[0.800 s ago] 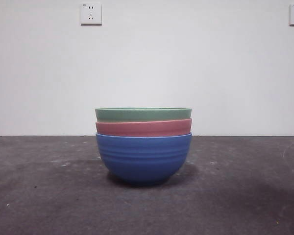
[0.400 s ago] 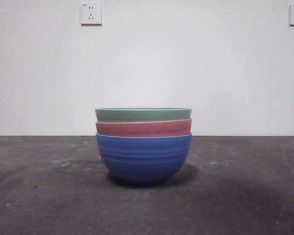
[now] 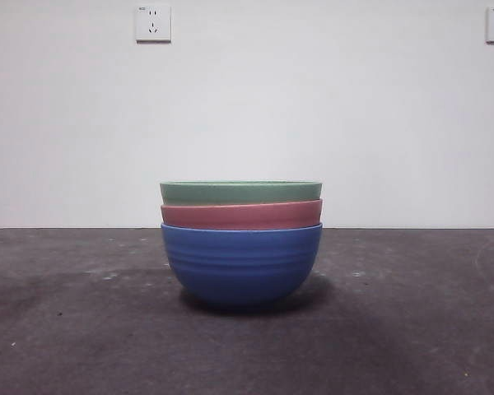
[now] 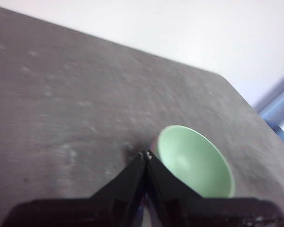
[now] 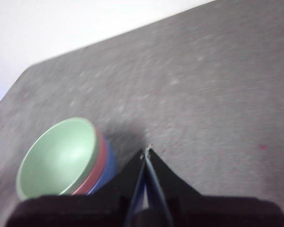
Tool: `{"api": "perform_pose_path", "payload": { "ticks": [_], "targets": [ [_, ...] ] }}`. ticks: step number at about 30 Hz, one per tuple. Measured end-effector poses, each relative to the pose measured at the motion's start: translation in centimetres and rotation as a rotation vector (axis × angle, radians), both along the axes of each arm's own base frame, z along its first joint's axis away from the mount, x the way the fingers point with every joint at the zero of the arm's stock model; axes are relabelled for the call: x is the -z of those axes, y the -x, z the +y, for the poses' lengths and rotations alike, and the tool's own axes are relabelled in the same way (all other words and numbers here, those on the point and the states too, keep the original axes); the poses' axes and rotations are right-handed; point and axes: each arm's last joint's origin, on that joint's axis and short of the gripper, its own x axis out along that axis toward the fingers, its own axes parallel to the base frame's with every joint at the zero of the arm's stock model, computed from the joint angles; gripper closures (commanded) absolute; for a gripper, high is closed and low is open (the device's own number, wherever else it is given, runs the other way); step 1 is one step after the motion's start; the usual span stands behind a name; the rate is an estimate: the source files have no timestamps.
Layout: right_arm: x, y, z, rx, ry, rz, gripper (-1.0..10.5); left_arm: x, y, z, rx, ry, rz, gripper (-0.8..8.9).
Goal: Pick up the green bowl on the top,put the green bowl on the left,pick up the red bowl in the middle,put the red bowl on the right
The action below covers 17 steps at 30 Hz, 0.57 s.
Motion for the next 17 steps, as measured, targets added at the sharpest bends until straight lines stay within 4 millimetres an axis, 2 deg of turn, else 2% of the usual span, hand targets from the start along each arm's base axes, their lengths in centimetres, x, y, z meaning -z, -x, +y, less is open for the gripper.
{"api": "perform_pose_path", "payload": {
  "ticks": [2, 4, 5, 11, 17],
  "targets": [
    [-0.4, -0.5, 0.2, -0.035, 0.015, 0.019, 8.9, -0.5, -0.7, -0.1, 0.037, 0.001, 0.024, 7.05],
    [-0.7, -0.9, 0.3, -0.047, 0.029, 0.034, 7.5, -0.8, -1.3, -0.2, 0.050, -0.006, 0.040, 5.65],
    [-0.7, -1.1, 0.3, -0.049, 0.034, 0.040, 7.0, -0.8, -1.6, -0.2, 0.056, -0.008, 0.051, 5.32],
    [-0.4, -1.9, 0.4, -0.052, 0.045, 0.081, 6.9, -0.2, -2.3, -1.0, 0.111, -0.010, 0.108, 5.27],
    [0.3, -2.8, 0.7, -0.098, 0.031, 0.135, 6.9, -0.8, -4.1, -3.2, 0.203, -0.060, 0.242, 5.27]
  ]
}}
